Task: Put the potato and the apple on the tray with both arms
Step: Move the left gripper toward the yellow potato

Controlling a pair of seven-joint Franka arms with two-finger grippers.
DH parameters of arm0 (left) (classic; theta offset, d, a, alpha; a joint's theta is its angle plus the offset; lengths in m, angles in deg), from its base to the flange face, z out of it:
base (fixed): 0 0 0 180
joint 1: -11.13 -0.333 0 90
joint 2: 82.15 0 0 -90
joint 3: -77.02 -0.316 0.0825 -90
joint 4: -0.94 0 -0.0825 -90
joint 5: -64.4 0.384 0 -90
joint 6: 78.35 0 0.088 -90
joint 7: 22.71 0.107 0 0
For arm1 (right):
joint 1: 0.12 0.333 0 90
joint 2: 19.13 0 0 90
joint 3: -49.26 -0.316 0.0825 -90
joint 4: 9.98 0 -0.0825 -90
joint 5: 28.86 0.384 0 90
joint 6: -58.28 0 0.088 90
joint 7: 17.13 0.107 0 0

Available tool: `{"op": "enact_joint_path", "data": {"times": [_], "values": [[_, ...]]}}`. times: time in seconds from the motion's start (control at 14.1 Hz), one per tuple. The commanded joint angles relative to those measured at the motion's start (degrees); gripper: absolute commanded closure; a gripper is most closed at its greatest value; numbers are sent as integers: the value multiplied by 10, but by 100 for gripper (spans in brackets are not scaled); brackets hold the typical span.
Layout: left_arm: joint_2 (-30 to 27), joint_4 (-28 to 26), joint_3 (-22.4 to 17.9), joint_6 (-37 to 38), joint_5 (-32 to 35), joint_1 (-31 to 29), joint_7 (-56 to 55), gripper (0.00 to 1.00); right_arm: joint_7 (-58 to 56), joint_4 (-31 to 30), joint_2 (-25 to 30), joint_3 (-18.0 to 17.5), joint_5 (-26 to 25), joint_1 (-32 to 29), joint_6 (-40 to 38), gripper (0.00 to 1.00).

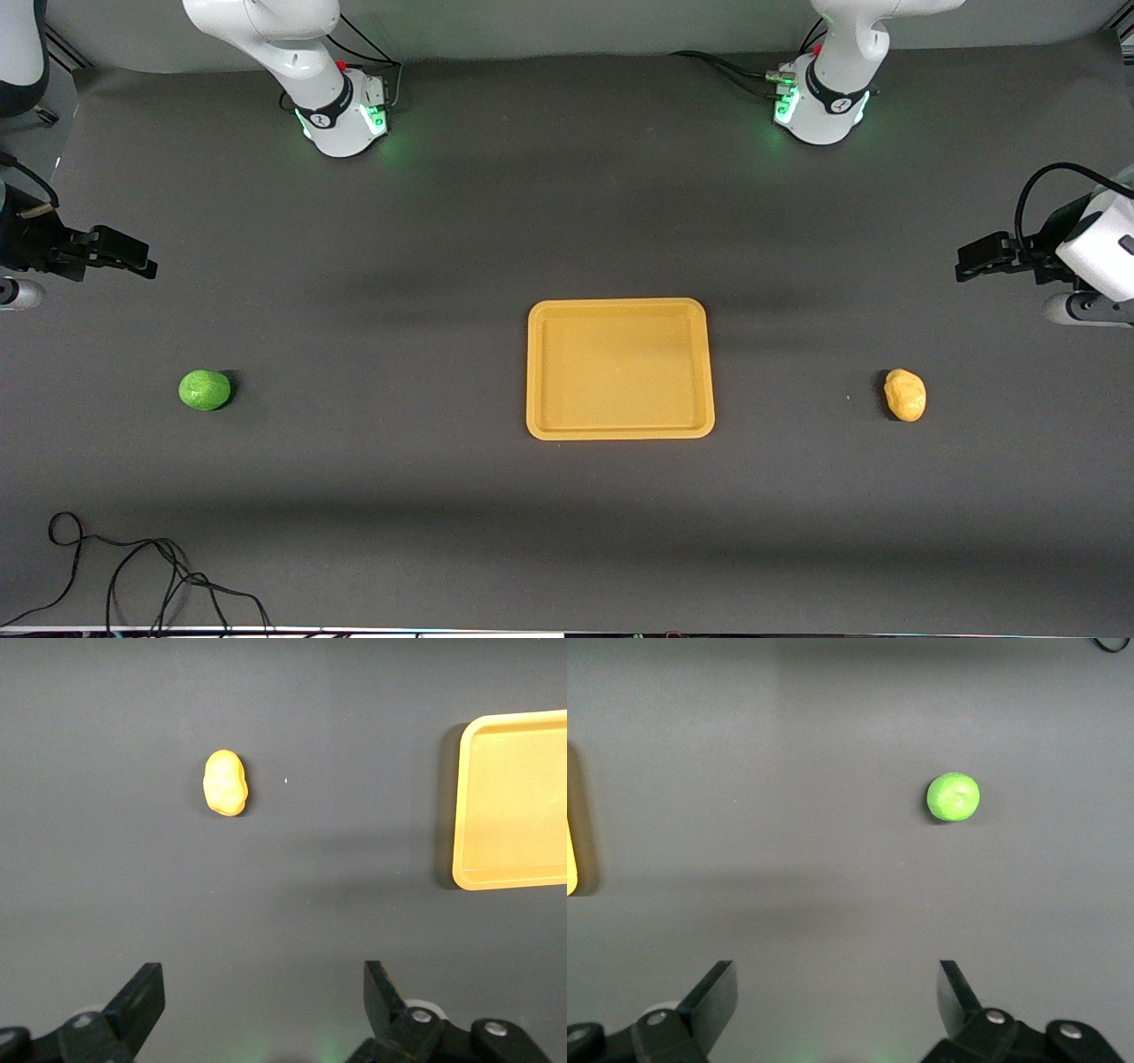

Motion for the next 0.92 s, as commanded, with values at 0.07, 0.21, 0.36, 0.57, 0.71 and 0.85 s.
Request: {"op": "enact_joint_path", "data": {"times": [0.07, 0.21, 0.36, 0.57, 0.71, 0.85], "values": [[-8, -8, -2, -8, -1, 4, -7, 1, 6, 13, -4, 1, 3, 2, -8, 0], [-4, -8, -2, -17, 1, 1, -3, 1, 6, 13, -4, 1, 3, 2, -8, 0], [-2, -9, -2, -17, 1, 0, -2, 1, 7, 14, -4, 1, 3, 2, -8, 0], [-1, -24, -3, -60, 4, 0, 2, 1, 10, 15, -8, 0, 5, 2, -6, 0], [-3, -32, -3, -87, 8, -1, 2, 1, 10, 14, -6, 0, 5, 3, -4, 0], [-4, -35, -3, -82, 6, -1, 3, 1, 10, 13, -4, 0, 5, 3, -5, 0]]}}
